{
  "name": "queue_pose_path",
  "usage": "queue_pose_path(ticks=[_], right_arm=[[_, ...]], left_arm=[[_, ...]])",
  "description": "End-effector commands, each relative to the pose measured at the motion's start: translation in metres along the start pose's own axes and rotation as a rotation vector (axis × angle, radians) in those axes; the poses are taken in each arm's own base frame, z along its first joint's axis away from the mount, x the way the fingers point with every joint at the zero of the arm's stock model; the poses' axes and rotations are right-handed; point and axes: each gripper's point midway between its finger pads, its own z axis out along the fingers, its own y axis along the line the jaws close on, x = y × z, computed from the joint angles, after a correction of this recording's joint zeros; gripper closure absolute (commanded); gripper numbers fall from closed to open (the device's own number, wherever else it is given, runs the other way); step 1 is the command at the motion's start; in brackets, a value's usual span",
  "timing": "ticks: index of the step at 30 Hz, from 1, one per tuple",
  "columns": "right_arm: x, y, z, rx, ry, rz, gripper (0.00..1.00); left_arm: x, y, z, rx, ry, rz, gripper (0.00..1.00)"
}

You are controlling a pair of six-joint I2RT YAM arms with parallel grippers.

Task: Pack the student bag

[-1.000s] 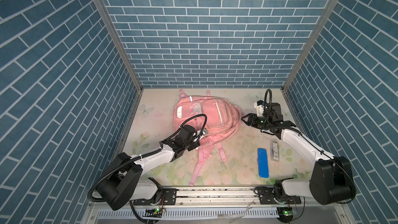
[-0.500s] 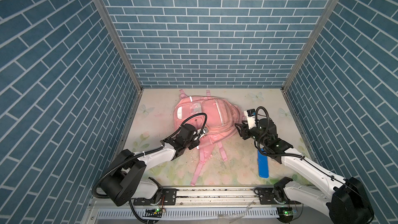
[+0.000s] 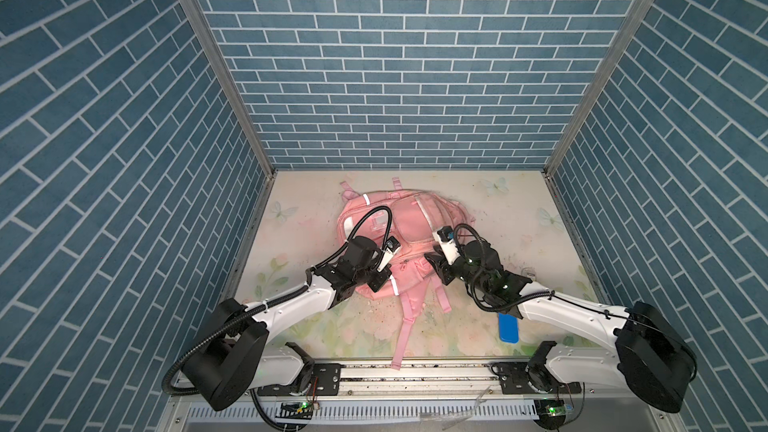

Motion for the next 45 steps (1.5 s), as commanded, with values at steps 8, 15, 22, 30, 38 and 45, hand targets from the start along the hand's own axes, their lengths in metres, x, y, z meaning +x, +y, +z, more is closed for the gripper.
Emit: queue_pose_path(ticks=[8, 15, 22, 30, 38, 45], right_arm=[[-0.003, 0.007, 0.004, 0.145, -0.053, -0.194, 0.62], [0.005, -0.008, -0.002, 0.309, -0.050, -0.237, 0.54], [0.006, -0.018, -0.007, 0.422, -0.105, -0.265, 0.52], [0.001, -0.025, -0.005, 0.489, -0.134, -0.272, 0.56], [0.000, -0.025, 0.001, 0.504, -0.150, -0.258, 0.49], [0.002, -0.017, 0.005, 0.448, -0.156, -0.269, 0.47]], left_arm=[[-0.077, -0.028, -0.011, 0.162, -0.167, -0.352, 1.00], [-0.089, -0.030, -0.012, 0.145, -0.218, -0.510, 1.00], [-0.106, -0.037, -0.016, 0.144, -0.287, -0.628, 1.00], [-0.118, -0.045, -0.013, 0.167, -0.309, -0.677, 1.00], [-0.125, -0.058, -0.002, 0.190, -0.284, -0.654, 1.00], [-0.127, -0.059, 0.001, 0.188, -0.277, -0.654, 1.00]])
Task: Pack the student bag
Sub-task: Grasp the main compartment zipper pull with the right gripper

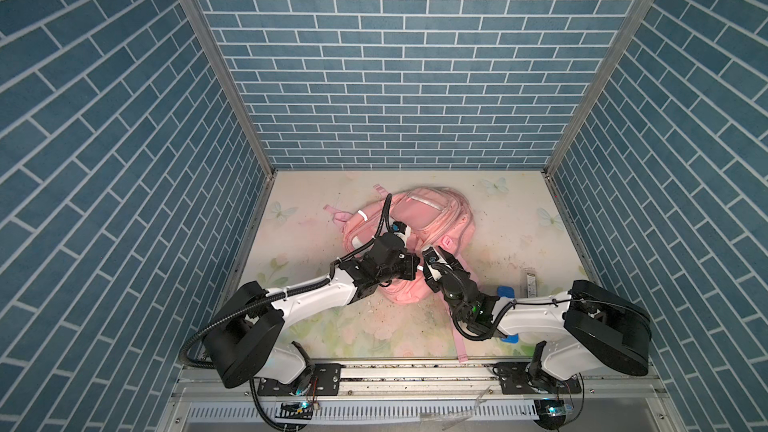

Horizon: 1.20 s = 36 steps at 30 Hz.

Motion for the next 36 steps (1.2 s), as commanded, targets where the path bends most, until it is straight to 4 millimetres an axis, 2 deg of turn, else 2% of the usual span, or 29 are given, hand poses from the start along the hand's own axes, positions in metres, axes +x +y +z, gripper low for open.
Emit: queue_pose_path(ticks=[1, 6, 10, 13, 17, 31, 36], right_arm=[[-0.012, 0.005, -0.001, -0.030, -0.047, 0.008, 0.46], [-0.010, -0.014, -0.003, -0.017, -0.063, 0.096, 0.42], [-0.004, -0.028, -0.001, -0.045, -0.060, 0.168, 0.53], [-0.008, -0.021, -0.004, -0.110, -0.091, 0.138, 0.63], [-0.008, -0.006, -0.008, -0.195, -0.111, 0.089, 0.70], [-0.006, -0.027, 0.004, -0.064, -0.089, 0.148, 0.71], [-0.006, -0.033, 0.009, -0.062, -0.083, 0.185, 0.76]], left_arm=[[-0.048, -0.048, -0.013, 0.148, -0.147, -0.017, 1.00], [-0.051, -0.053, -0.014, 0.158, -0.154, -0.011, 1.00], [-0.052, -0.057, -0.015, 0.163, -0.154, -0.002, 1.00], [-0.052, -0.056, -0.014, 0.160, -0.152, -0.003, 1.00], [-0.051, -0.056, -0.011, 0.154, -0.144, -0.005, 1.00], [-0.051, -0.057, -0.005, 0.148, -0.120, -0.002, 1.00], [-0.049, -0.055, -0.005, 0.140, -0.111, 0.006, 1.00]])
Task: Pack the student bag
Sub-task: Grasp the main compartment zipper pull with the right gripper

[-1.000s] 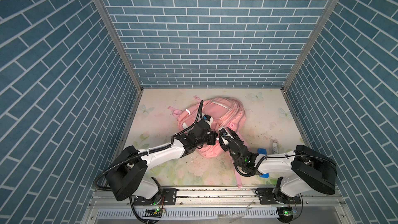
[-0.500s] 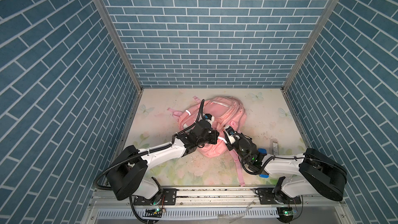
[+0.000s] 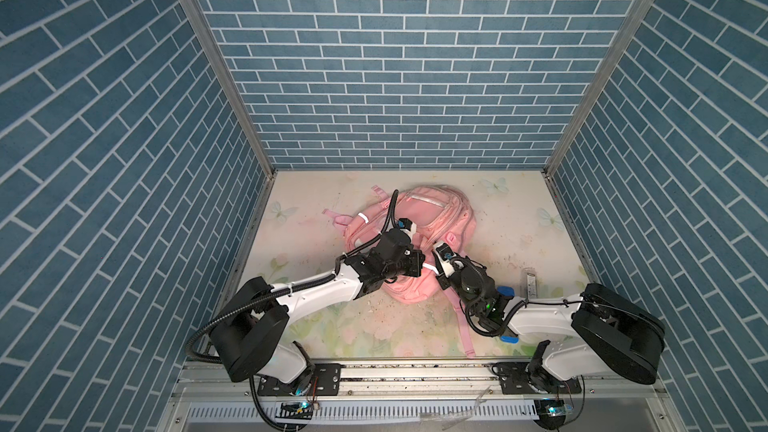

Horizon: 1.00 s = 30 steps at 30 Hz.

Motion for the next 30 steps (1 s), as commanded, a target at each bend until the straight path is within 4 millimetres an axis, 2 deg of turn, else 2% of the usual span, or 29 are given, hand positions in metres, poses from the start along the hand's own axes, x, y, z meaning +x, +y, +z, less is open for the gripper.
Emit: queue_pose_path(ticks=[1, 4, 10, 19, 23, 30], right_arm=[[-0.014, -0.008, 0.006, 0.021, -0.031, 0.061, 0.78], [-0.019, -0.004, 0.003, -0.027, -0.057, 0.071, 0.81], [-0.021, 0.015, 0.006, -0.141, -0.052, 0.029, 0.81], [-0.018, 0.008, 0.017, -0.100, -0.001, 0.052, 0.92], [-0.018, 0.003, 0.012, -0.080, -0.004, 0.070, 0.94], [-0.013, 0.005, 0.003, -0.118, 0.003, 0.066, 1.00]], left_arm=[[-0.041, -0.042, -0.012, 0.130, -0.124, 0.012, 1.00], [-0.040, -0.041, -0.012, 0.124, -0.118, 0.017, 1.00], [-0.039, -0.041, -0.011, 0.123, -0.111, 0.021, 1.00], [-0.038, -0.040, -0.012, 0.114, -0.110, 0.027, 1.00], [-0.037, -0.038, -0.014, 0.097, -0.104, 0.044, 1.00], [-0.031, -0.030, -0.019, 0.058, -0.084, 0.113, 1.00]])
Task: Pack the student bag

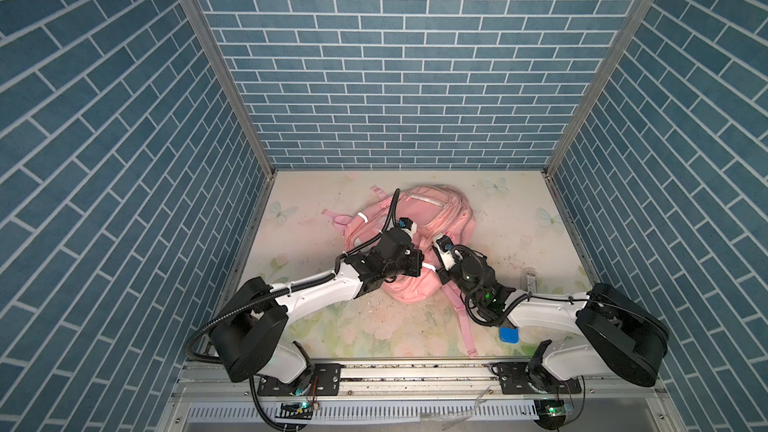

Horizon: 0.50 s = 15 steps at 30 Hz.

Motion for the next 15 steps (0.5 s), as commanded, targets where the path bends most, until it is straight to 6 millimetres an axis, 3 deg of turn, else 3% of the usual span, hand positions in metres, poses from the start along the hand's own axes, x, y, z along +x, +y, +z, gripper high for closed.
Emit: queue_pose_path(ticks=[1, 8, 15], right_arm=[[-0.005, -0.002, -0.004, -0.007, -0.011, 0.032, 1.00], [0.008, -0.030, -0.009, 0.036, 0.072, 0.103, 1.00], [0.024, -0.042, -0.009, -0.017, 0.182, 0.096, 1.00]], left_arm=[[-0.032, -0.030, -0.020, 0.075, -0.094, 0.080, 1.00], [-0.016, 0.009, -0.039, -0.077, -0.040, 0.252, 1.00], [-0.010, 0.039, -0.063, -0.121, -0.039, 0.347, 1.00]])
